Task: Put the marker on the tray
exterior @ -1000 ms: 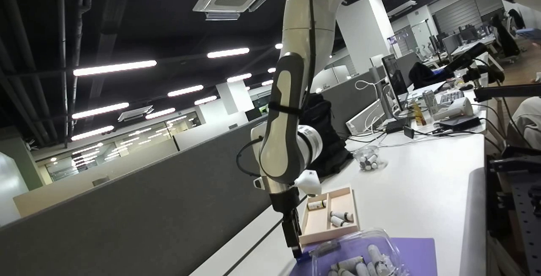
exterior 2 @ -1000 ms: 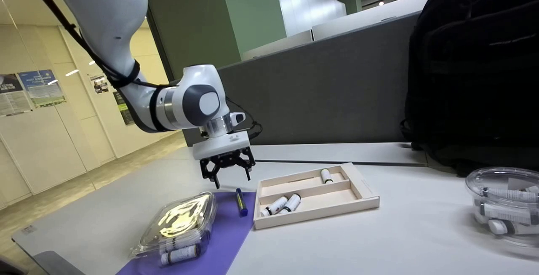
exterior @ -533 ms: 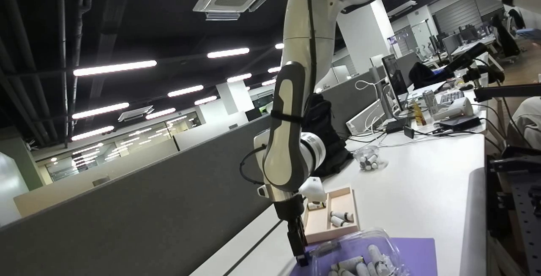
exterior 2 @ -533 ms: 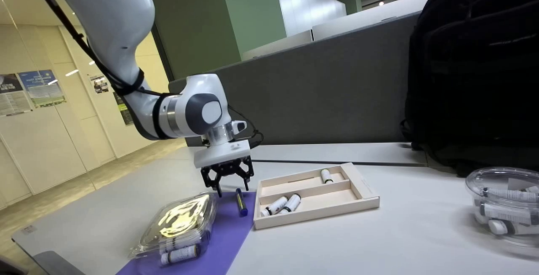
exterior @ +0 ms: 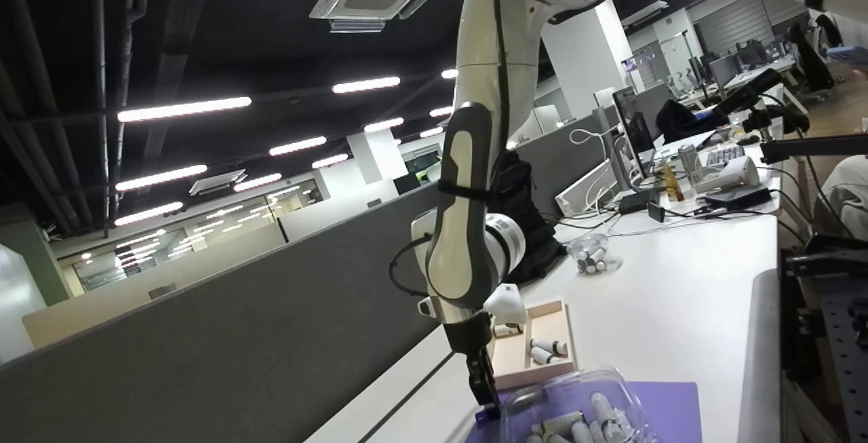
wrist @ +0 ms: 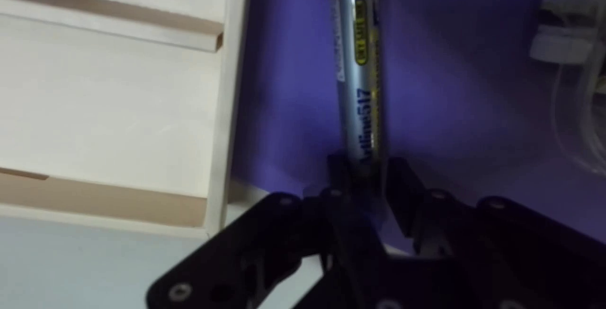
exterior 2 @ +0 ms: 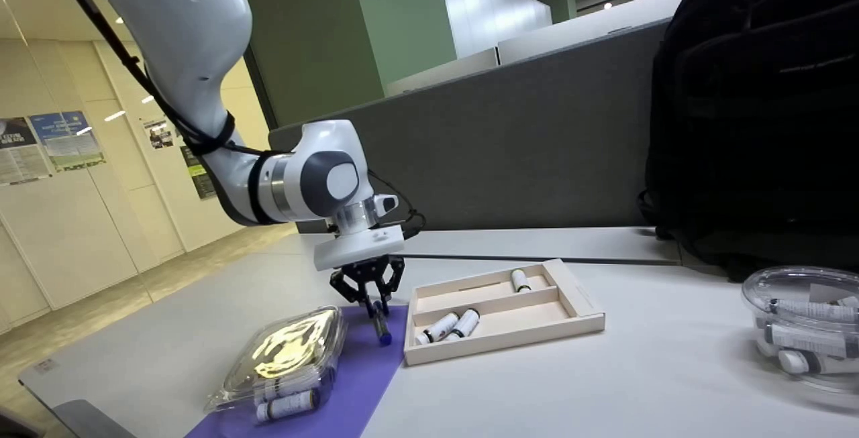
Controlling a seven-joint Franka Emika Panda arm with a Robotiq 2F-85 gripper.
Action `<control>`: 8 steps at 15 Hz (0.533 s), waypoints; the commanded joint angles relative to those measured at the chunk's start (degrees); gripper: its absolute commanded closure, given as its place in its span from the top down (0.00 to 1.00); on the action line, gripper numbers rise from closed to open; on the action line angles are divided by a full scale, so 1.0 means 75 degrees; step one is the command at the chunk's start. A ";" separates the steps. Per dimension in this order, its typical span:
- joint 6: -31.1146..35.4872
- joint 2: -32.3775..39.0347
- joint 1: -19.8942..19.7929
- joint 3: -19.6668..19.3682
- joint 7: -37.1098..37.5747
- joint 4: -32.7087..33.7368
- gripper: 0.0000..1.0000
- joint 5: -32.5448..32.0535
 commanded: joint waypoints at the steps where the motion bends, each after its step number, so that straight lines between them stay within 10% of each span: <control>1: 0.0031 -0.0020 -0.0083 -0.0029 0.0169 0.0074 0.01 -0.0147; 8: 0.0934 -0.0647 -0.0078 -0.0297 0.0435 0.0058 0.05 -0.0282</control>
